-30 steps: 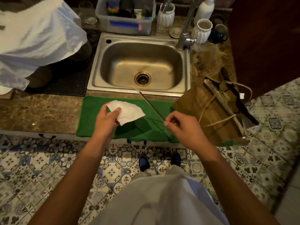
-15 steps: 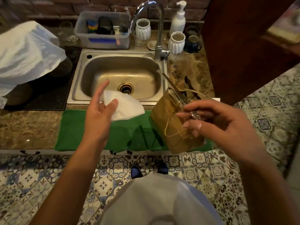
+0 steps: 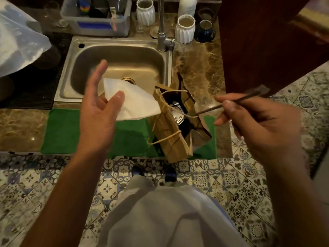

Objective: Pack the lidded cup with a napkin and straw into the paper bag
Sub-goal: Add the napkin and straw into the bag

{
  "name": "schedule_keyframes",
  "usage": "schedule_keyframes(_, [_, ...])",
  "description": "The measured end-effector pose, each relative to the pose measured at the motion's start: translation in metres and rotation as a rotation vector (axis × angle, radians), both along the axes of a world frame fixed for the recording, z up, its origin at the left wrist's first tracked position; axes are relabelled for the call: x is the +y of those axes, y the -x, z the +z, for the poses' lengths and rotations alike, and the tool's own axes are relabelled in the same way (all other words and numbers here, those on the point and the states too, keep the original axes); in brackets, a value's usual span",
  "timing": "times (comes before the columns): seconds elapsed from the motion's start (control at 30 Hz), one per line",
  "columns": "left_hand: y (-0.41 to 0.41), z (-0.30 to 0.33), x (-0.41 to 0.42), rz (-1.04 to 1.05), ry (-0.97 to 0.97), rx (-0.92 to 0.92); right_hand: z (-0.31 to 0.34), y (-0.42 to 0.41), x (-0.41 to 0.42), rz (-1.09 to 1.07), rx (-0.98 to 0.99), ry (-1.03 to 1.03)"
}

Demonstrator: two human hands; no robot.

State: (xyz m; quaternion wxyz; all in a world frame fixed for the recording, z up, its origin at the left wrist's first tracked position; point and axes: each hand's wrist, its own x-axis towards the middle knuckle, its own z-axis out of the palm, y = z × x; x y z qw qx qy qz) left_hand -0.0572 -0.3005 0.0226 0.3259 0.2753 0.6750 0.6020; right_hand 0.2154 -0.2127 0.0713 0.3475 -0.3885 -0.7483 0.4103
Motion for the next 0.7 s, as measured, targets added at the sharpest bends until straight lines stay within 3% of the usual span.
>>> schedule_keyframes(0.13, [-0.002, 0.004, 0.007, 0.014, -0.033, 0.014, -0.004, 0.001, 0.008, -0.028, -0.072, -0.084])
schedule_keyframes(0.27, [0.001, 0.004, 0.013, 0.009, -0.042, 0.030, 0.006, -0.010, 0.009, -0.247, 0.128, 0.022])
schedule_keyframes(0.33, [0.001, 0.001, 0.014, -0.004, -0.053, 0.040, 0.012, -0.013, 0.012, -0.202, 0.148, 0.075])
schedule_keyframes(0.43, [0.000, -0.004, 0.011, -0.021, -0.035, 0.050, 0.013, -0.011, 0.019, -0.091, 0.064, 0.150])
schedule_keyframes(0.6, [-0.010, 0.002, 0.006, -0.090, -0.044, 0.049, -0.003, 0.000, 0.015, 0.014, -0.151, -0.069])
schedule_keyframes(0.7, [-0.019, 0.001, 0.003, -0.090, -0.032, 0.012, -0.025, 0.003, 0.013, 0.025, -0.250, 0.079])
